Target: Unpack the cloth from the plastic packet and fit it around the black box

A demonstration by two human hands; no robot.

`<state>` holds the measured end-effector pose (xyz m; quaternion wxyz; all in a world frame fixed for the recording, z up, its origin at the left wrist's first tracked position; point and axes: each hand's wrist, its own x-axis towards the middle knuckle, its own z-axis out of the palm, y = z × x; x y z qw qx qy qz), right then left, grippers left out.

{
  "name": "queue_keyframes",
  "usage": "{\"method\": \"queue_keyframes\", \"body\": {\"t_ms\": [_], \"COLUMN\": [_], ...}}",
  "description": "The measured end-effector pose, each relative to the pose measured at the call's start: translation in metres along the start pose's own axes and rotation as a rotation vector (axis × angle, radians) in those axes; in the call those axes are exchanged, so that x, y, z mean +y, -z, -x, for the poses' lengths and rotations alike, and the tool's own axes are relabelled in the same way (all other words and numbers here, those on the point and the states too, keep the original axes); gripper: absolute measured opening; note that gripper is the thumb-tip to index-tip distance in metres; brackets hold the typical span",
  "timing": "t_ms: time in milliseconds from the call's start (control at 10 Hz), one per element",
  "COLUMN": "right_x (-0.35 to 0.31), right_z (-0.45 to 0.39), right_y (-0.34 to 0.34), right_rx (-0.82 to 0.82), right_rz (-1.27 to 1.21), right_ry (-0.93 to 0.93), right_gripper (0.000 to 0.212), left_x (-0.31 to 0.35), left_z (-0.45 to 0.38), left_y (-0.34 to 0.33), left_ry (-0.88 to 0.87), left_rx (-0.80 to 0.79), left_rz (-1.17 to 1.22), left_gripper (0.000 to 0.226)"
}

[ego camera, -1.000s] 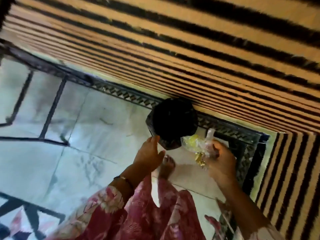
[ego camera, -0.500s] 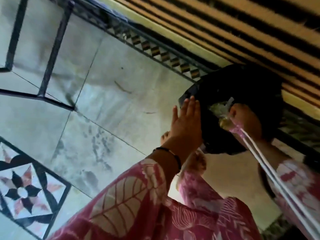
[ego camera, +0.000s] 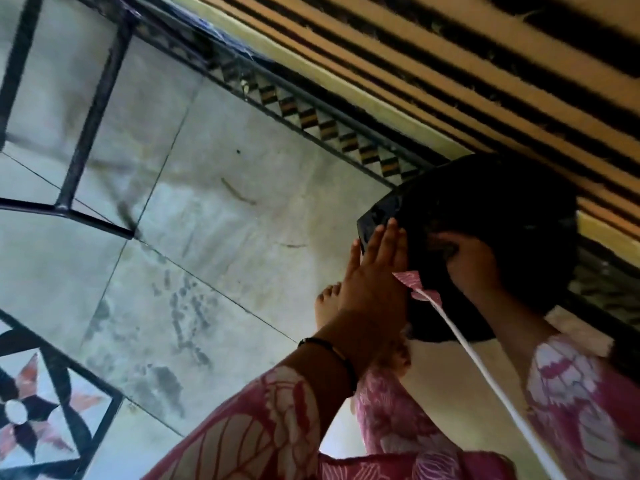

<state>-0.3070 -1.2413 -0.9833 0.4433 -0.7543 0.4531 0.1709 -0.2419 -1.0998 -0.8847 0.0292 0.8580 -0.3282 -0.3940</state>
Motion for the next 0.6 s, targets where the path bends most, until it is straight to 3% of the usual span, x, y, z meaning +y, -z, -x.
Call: {"method": "queue_keyframes", "body": {"t_ms": [100, 200, 300, 400, 500, 600], "right_x": [-0.023, -0.054, -0.087, -0.119, -0.140, -0.157], "right_z": [0.053, 0.116, 0.186, 0.259, 0.319, 0.364], "right_y": [0.040, 0.083, 0.123, 0.160, 0.186, 0.201], "right_rx": [-0.008, -0.050, -0.102, -0.081, -0.060, 0.013], "right_rz": [0.027, -0.128, -0.139, -0.162, -0.213, -0.282], "right_ry": [0.059, 0.003, 0.077, 0.186, 0.206, 0.215], "right_gripper": [0.042, 0.071, 0.030, 0.079, 0.037, 0.025], "left_x": [0.012, 0.026, 0.047, 0.068, 0.082, 0.096], "left_z": [0.023, 0.065, 0.115, 0.175, 0.232, 0.276], "left_y": [0.028, 0.065, 0.101, 0.145, 0.184, 0.210], "left_ry": [0.025, 0.051, 0.063, 0.020, -0.034, -0.025], "left_rx": [-0.029, 0.017, 0.029, 0.082, 0.136, 0.240], "left_rz": [0.069, 0.169, 0.225, 0.289, 0.384, 0.530], "left_gripper": [0.079, 0.077, 0.075, 0.067, 0.061, 0.055]}}
